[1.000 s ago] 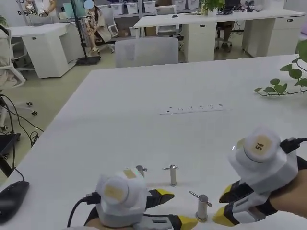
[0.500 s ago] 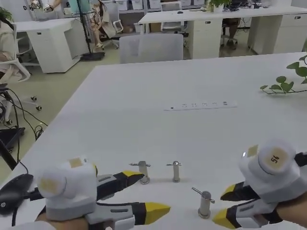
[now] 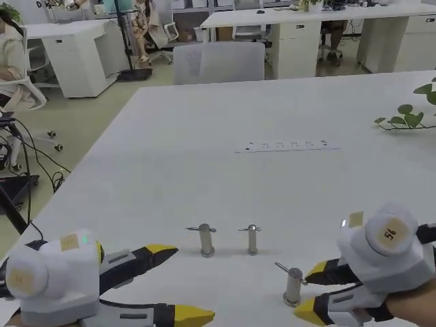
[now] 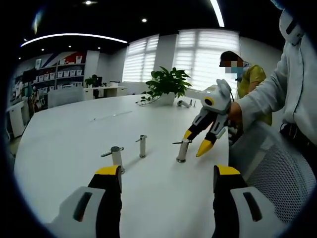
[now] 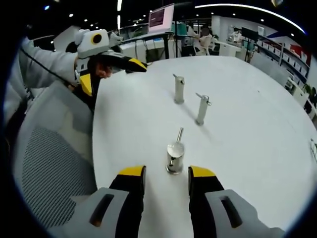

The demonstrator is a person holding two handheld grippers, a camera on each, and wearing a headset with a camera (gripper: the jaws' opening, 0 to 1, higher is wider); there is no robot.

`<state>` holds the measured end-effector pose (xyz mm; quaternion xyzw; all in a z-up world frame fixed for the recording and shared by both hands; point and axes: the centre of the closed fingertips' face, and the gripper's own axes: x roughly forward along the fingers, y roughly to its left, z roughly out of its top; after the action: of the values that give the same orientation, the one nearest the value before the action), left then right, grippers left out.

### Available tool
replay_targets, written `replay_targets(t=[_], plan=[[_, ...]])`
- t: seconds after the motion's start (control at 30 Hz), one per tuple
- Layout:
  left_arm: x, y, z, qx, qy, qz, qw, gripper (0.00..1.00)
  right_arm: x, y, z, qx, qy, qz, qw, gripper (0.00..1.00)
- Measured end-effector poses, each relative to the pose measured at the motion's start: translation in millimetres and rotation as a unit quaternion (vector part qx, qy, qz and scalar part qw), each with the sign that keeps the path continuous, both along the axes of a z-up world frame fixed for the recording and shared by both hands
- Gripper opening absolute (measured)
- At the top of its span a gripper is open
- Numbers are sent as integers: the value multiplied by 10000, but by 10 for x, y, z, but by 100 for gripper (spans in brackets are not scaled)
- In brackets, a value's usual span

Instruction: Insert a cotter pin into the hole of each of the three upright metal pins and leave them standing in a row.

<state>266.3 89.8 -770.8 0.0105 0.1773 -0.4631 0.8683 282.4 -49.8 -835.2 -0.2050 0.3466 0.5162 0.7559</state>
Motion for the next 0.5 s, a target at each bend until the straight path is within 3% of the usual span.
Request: replay_targets(t=[0.1,0.3,0.5], plan=[[-10,37,12,-35,-19,62,10000,78,28,30,-25,-1,-80,-2,10000,36],[15,128,5,-88,-36,238,9997,79,93,134,-39,255,-127,-145,9995,33],[16,164,5,-93,-24,311,9995,78,119,175,-111,310,-36,-226,9993,27]])
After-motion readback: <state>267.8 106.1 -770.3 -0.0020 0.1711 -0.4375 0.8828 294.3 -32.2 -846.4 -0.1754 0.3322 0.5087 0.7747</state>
